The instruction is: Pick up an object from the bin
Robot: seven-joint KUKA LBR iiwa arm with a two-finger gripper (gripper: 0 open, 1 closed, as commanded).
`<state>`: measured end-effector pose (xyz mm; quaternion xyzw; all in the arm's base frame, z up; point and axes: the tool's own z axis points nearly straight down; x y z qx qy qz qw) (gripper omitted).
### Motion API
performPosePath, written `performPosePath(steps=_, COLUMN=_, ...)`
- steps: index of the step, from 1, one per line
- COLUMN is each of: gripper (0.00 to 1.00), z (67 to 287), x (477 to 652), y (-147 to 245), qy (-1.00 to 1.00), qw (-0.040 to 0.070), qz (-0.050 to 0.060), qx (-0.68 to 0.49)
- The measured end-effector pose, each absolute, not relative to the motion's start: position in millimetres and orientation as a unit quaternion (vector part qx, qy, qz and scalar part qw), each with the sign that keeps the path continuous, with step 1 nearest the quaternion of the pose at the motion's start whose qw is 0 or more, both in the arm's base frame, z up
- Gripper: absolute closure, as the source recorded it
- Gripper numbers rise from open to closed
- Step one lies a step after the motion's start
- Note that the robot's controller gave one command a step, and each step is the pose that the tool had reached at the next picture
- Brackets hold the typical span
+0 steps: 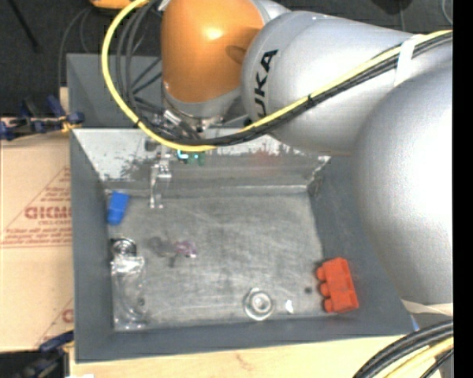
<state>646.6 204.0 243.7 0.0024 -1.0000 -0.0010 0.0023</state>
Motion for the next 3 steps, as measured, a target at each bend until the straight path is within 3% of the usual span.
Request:
performPosePath(steps=1, gripper=0.0, z=108, x=580.3, y=116, qy=-0.998, qw=0.004, qz=0.002, qx=0.061)
performPosePath(steps=2, gripper=0.0, z=72, x=581.2, y=120, qy=-0.998, qw=-0.006, qz=-0.003, qx=0.06)
performPosePath(steps=3, gripper=1.0, z=77, x=584.5, y=121, qy=-0.998, qw=-0.012, qz=-0.004, qx=0.058)
